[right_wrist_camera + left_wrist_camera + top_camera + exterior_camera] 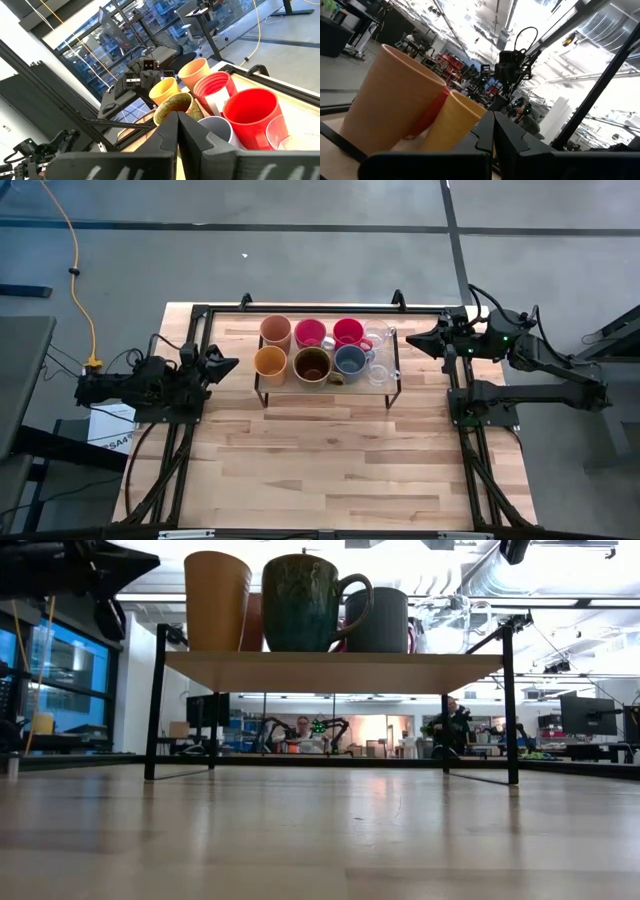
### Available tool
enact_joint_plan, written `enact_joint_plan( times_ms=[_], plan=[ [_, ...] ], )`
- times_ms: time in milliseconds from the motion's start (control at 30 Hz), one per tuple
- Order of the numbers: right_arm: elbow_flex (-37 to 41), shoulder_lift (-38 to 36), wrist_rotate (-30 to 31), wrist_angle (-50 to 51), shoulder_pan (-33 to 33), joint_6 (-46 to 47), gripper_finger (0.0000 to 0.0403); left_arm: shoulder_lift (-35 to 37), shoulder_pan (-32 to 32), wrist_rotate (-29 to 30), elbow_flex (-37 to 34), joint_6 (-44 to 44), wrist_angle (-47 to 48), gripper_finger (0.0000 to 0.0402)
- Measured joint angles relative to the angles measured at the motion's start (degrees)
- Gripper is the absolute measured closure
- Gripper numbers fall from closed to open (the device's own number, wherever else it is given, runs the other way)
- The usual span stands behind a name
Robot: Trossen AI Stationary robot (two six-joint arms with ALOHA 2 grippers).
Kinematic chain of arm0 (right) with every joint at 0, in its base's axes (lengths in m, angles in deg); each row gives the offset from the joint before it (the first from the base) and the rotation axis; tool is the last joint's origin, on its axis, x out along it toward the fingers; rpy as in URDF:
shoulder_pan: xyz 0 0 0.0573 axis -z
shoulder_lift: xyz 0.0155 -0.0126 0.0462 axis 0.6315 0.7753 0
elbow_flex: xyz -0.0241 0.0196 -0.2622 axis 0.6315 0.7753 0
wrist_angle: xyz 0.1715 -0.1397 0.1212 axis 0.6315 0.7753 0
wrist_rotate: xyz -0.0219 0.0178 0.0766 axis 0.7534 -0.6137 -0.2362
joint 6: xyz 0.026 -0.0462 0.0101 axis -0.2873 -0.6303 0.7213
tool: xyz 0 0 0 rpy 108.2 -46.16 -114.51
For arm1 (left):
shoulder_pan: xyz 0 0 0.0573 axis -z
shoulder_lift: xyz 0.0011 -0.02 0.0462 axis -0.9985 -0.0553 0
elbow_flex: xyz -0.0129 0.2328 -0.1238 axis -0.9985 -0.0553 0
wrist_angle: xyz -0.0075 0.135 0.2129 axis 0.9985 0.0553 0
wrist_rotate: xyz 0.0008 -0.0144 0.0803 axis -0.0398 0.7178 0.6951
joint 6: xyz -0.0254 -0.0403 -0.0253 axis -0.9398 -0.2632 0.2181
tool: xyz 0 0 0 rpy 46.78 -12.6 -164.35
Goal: Stack small to large cups/mugs on shelf
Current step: Return to Home Position
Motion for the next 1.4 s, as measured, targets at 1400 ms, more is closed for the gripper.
enact_joint_plan(
  times_ms=[1400],
  plan=[
    [0.00, 0.02, -0.70, 0.05, 0.00, 1.57, 0.0403, -0.17, 0.02, -4.00, -0.46, -0.78, 27.49, 0.0401]
  ],
)
